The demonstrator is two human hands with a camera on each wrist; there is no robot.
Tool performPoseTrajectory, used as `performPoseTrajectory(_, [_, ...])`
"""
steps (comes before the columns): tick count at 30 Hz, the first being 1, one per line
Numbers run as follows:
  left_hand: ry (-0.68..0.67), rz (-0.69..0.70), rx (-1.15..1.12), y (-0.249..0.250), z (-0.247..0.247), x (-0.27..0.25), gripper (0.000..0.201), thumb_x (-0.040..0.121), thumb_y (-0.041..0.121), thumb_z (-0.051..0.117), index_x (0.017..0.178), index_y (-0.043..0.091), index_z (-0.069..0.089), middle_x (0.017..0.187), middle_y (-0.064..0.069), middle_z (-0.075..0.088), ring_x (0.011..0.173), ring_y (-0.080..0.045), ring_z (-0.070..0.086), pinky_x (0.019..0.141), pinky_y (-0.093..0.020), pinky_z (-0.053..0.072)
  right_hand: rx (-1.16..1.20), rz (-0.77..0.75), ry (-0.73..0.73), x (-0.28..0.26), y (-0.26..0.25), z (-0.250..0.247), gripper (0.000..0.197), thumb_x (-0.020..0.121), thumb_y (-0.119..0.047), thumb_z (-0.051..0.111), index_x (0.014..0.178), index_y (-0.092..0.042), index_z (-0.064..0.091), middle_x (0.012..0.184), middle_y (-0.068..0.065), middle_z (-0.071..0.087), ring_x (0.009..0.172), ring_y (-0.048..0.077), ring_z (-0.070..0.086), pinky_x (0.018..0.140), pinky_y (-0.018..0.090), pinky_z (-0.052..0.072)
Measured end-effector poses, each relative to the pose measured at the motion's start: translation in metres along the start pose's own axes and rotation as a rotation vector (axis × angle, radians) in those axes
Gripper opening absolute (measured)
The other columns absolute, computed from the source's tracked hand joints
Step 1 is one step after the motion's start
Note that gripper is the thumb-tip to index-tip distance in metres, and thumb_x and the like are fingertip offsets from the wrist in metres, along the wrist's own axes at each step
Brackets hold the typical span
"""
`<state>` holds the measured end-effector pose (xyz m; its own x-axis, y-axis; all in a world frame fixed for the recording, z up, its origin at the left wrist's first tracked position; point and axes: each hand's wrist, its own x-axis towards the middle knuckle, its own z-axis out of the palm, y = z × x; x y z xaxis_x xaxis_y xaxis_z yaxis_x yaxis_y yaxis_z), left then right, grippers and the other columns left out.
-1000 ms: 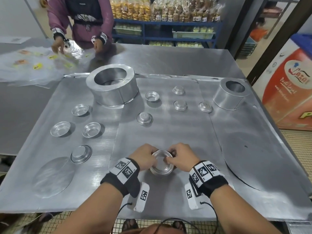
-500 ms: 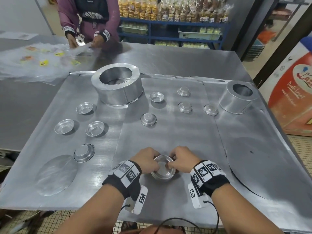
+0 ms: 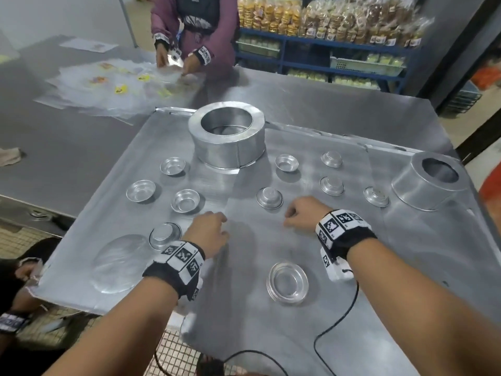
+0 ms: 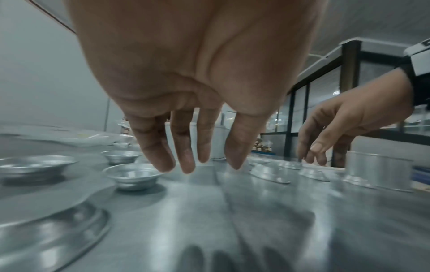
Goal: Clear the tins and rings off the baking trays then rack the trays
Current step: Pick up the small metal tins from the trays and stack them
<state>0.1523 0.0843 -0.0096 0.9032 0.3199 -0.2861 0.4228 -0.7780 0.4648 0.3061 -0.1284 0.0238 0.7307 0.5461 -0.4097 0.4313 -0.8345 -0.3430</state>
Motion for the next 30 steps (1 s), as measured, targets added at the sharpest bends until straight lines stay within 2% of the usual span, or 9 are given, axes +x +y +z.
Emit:
performPoseTrajectory(6, [0.076, -0.181, 0.238, -0.053, -0.02, 0.012, 0.053, 0.087, 0.029, 0.061, 0.136, 0.012, 0.052, 0.13, -0.017, 0.054, 0.119, -0.037, 0.049, 0.1, -0.042, 0.047, -0.091, 0.019, 0.091, 0.058, -0.034, -0.013, 0.029, 0.082, -0.032, 0.065, 0.087, -0.003, 0.063, 0.082, 0.012, 0.063, 0.091, 0.034, 0.067, 0.075, 0.034, 0.052])
performPoseTrajectory(9, [0.037, -0.266, 0.307, -0.07, -0.021, 0.013, 0.059, 0.085, 0.038, 0.066, 0.135, 0.011, 0.05, 0.128, -0.015, 0.052, 0.119, -0.036, 0.047, 0.098, -0.041, 0.046, -0.164, 0.094, 0.12, 0.078, -0.042, -0.01, 0.035, 0.09, -0.034, 0.058, 0.109, -0.005, 0.061, 0.101, 0.011, 0.061, 0.105, 0.032, 0.063, 0.084, 0.031, 0.048])
performPoseTrajectory(12, [0.005, -0.289, 0.343, -0.078, -0.019, 0.014, 0.061, 0.081, 0.047, 0.07, 0.134, 0.023, 0.052, 0.128, -0.01, 0.053, 0.12, -0.033, 0.049, 0.099, -0.04, 0.044, -0.281, 0.161, 0.117, 0.094, -0.046, -0.005, 0.041, 0.091, -0.038, 0.055, 0.119, -0.008, 0.059, 0.113, 0.008, 0.061, 0.11, 0.028, 0.059, 0.086, 0.031, 0.043])
performPoseTrajectory(15, [-0.002, -0.336, 0.37, -0.08, -0.021, 0.016, 0.063, 0.076, 0.053, 0.073, 0.131, 0.029, 0.054, 0.128, -0.006, 0.052, 0.122, -0.032, 0.049, 0.101, -0.044, 0.039, -0.343, 0.195, 0.11, 0.103, -0.051, 0.002, 0.038, 0.09, -0.041, 0.055, 0.112, -0.01, 0.06, 0.108, 0.006, 0.063, 0.102, 0.027, 0.061, 0.077, 0.029, 0.036])
performPoseTrajectory(18, [-0.029, -0.405, 0.291, -0.084, -0.023, 0.021, 0.07, 0.069, 0.053, 0.078, 0.128, 0.024, 0.054, 0.127, -0.006, 0.05, 0.121, -0.033, 0.048, 0.098, -0.045, 0.041, -0.302, 0.229, 0.107, 0.106, -0.052, 0.007, 0.029, 0.079, -0.038, 0.065, 0.085, -0.011, 0.055, 0.078, 0.002, 0.055, 0.072, 0.021, 0.056, 0.061, 0.025, 0.041])
performPoseTrajectory(22, [-0.02, -0.372, 0.221, -0.092, -0.025, 0.025, 0.039, 0.075, 0.026, 0.068, 0.112, 0.015, 0.06, 0.114, -0.011, 0.055, 0.112, -0.037, 0.054, 0.094, -0.044, 0.05, -0.276, 0.256, 0.026, 0.114, -0.055, 0.011, 0.041, 0.066, -0.038, 0.08, 0.076, -0.012, 0.05, 0.067, 0.0, 0.048, 0.055, 0.017, 0.047, 0.047, 0.023, 0.036])
performPoseTrajectory(25, [0.019, -0.332, 0.231, -0.091, -0.029, 0.027, 0.023, 0.08, 0.017, 0.054, 0.1, 0.012, 0.062, 0.104, -0.013, 0.062, 0.103, -0.037, 0.06, 0.085, -0.042, 0.055, -0.274, 0.252, 0.042, 0.117, -0.054, 0.014, 0.044, 0.061, -0.036, 0.084, 0.075, -0.011, 0.05, 0.069, 0.002, 0.049, 0.057, 0.019, 0.048, 0.049, 0.023, 0.035])
performPoseTrajectory(27, [0.011, -0.319, 0.254, -0.086, -0.032, 0.026, 0.018, 0.079, 0.016, 0.057, 0.097, 0.014, 0.06, 0.103, -0.01, 0.063, 0.101, -0.034, 0.062, 0.081, -0.038, 0.055, -0.284, 0.277, 0.072, 0.114, -0.056, 0.014, 0.047, 0.058, -0.039, 0.085, 0.067, -0.014, 0.046, 0.066, 0.002, 0.05, 0.059, 0.021, 0.052, 0.045, 0.022, 0.034])
performPoseTrajectory(30, [-0.032, -0.301, 0.305, -0.078, -0.033, 0.023, 0.024, 0.077, 0.02, 0.066, 0.1, 0.016, 0.062, 0.104, -0.006, 0.062, 0.1, -0.03, 0.063, 0.073, -0.033, 0.052, -0.278, 0.296, 0.104, 0.108, -0.062, 0.015, 0.045, 0.055, -0.037, 0.085, 0.072, -0.014, 0.05, 0.07, 0.002, 0.053, 0.072, 0.025, 0.059, 0.051, 0.023, 0.041])
